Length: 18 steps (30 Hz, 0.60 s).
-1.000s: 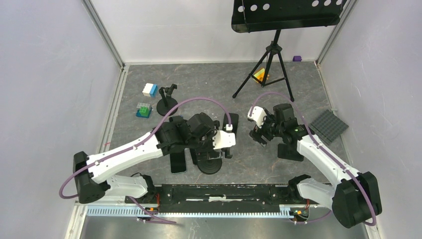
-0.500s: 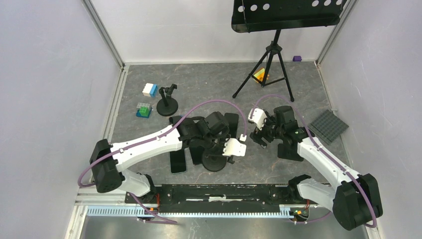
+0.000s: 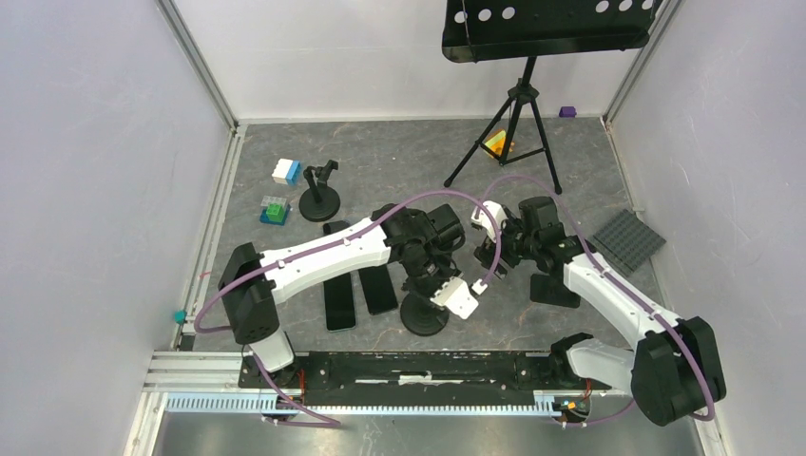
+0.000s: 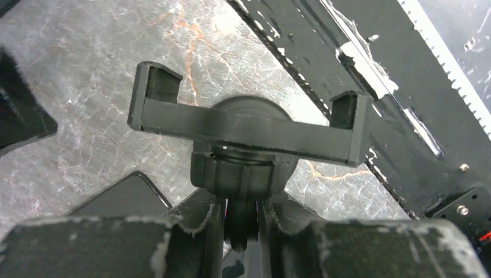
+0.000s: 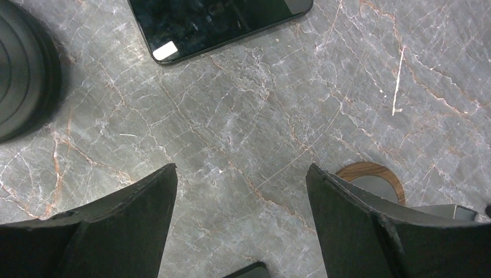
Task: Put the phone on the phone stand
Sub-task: Place the phone stand at the center of the board, then adjust the phone stand at the center of the board.
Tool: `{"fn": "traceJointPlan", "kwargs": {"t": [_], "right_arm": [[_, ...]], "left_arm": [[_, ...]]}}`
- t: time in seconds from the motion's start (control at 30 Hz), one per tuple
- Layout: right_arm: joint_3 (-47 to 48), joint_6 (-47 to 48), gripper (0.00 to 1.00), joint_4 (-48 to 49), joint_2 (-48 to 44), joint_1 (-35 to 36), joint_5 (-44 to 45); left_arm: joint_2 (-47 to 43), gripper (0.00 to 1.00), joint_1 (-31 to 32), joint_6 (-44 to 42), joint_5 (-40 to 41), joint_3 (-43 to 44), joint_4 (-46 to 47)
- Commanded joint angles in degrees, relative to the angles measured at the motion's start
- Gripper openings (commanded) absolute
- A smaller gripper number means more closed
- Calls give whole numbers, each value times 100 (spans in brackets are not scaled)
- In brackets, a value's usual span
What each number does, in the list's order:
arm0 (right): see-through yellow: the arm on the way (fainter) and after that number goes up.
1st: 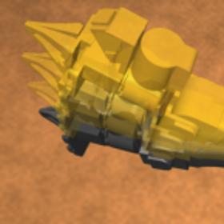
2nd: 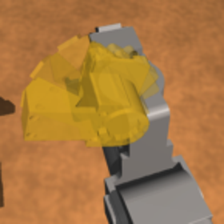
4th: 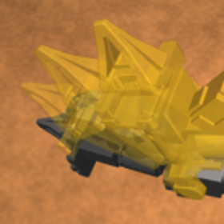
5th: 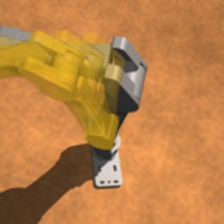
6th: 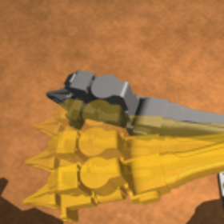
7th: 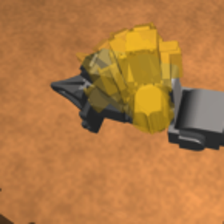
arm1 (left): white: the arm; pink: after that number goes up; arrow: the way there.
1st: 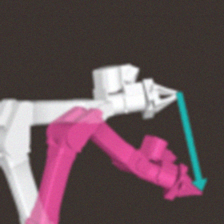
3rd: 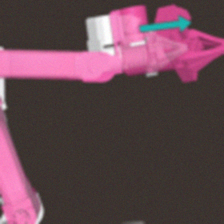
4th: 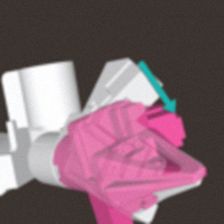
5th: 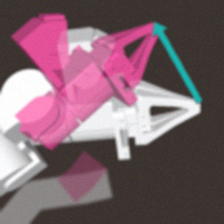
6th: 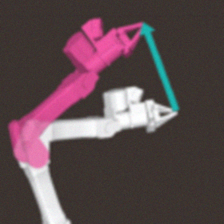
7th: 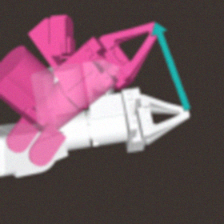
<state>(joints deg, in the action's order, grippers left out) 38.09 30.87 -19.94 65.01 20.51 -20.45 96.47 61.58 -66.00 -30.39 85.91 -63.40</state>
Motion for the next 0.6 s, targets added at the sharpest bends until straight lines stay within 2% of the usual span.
{"fn": "traceJointPlan", "kwargs": {"t": [0.0, 0.13, 0.2, 0.37, 0.4, 0.47, 0.5, 0.53, 0.57], "right_arm": [[278, -104, 87, 254, 79, -3, 31], [207, -98, 87, 300, 100, -2, 10], [176, -93, 87, 321, 120, -3, 0], [120, -102, 87, 333, 152, -3, -85], [112, -101, 87, 333, 154, -3, -91], [96, -109, 87, 334, 135, -3, -112], [89, -110, 87, 330, 125, -3, -113], [77, -110, 87, 326, 104, -3, -115], [63, -109, 87, 338, 87, -3, -110]], "left_arm": [[-58, 11, -5, -1078, -229, 89, -262], [15, 14, -18, -1258, -41, 97, -261], [66, 21, -47, -1274, -4, 105, -262], [35, 49, -215, -950, 7, -13, 45], [-49, 59, -277, -828, -1, -82, 211], [-278, 77, -405, -518, -26, -387, 614], [-406, 80, -492, -408, -82, -577, 832], [-585, 91, -577, -312, -149, -776, 1049], [-774, 93, -671, -165, -258, -1067, 1292]]}}
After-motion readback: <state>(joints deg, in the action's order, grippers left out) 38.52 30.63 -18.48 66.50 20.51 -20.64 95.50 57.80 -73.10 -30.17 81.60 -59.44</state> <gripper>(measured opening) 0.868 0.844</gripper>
